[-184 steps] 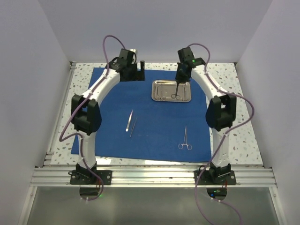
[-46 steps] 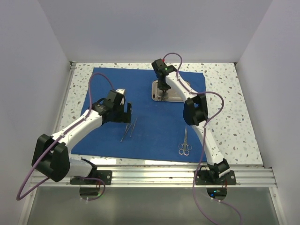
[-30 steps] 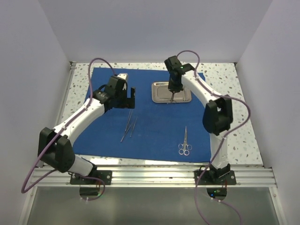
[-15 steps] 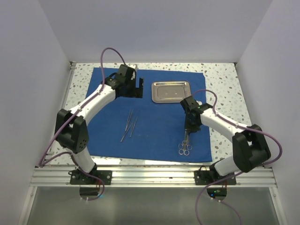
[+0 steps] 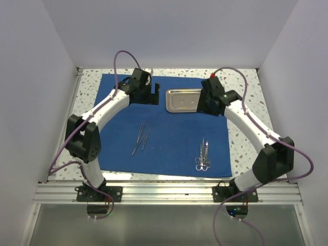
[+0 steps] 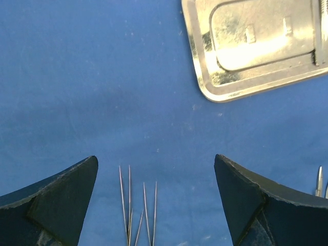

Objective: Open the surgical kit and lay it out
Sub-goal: Place the medical item in the surgical kit, then pick up the medical item from the container.

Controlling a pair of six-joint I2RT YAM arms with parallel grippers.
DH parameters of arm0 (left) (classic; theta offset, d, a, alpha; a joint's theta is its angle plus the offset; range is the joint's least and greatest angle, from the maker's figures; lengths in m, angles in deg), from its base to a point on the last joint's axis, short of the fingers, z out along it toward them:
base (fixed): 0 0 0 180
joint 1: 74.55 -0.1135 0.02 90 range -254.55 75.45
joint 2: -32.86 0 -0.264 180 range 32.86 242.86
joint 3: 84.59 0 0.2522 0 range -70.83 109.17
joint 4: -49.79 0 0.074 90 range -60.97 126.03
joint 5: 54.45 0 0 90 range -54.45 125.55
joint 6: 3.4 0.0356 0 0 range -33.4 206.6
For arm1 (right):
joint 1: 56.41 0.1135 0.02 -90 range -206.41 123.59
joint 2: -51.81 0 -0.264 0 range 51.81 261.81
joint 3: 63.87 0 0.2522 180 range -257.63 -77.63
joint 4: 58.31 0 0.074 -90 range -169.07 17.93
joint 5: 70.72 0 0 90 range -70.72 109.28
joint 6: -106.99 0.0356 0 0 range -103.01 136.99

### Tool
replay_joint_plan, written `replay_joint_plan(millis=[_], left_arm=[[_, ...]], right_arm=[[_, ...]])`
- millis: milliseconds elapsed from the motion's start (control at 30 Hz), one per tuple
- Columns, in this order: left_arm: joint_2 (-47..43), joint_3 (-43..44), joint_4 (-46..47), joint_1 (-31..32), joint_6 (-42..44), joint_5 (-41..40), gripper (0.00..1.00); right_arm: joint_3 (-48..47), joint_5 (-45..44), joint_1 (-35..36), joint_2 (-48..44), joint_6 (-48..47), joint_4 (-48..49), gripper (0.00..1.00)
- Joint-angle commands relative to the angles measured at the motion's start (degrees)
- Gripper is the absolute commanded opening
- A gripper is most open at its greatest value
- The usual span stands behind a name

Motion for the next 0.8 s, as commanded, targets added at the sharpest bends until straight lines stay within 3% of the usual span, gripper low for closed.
replay_joint_plan(millis=[0,100,433,533,767], left_arm=[[-3.89,-3.08,1.08,-0.51,0.91,-0.05,0.99],[-5.83,-5.98,1.08,-0.42,0.56,-0.31,0.99],[-8.82,-10.3,-1.03,-0.51,-0.32,-1.62,0.99],[-8.73,-10.3,-1.91,-0.77,-0.32,-2.15,0.99],[-7.24,-10.22,-2.17,-2.61,-0.15,-1.89,0.99]], right_arm=[[-11.55,-1.79,-4.89,8.54,-4.9,1.72,0.51],[-21.83,-1.26,-8.06,18.2,-6.22,2.78,0.4],[-65.01,-1.96,-10.8,51.28,-7.54,-6.79,0.39],[-69.86,-1.52,-11.85,57.09,-7.1,-6.81,0.39],[-69.52,-0.46,-13.17,61.14,-6.14,-5.04,0.4]])
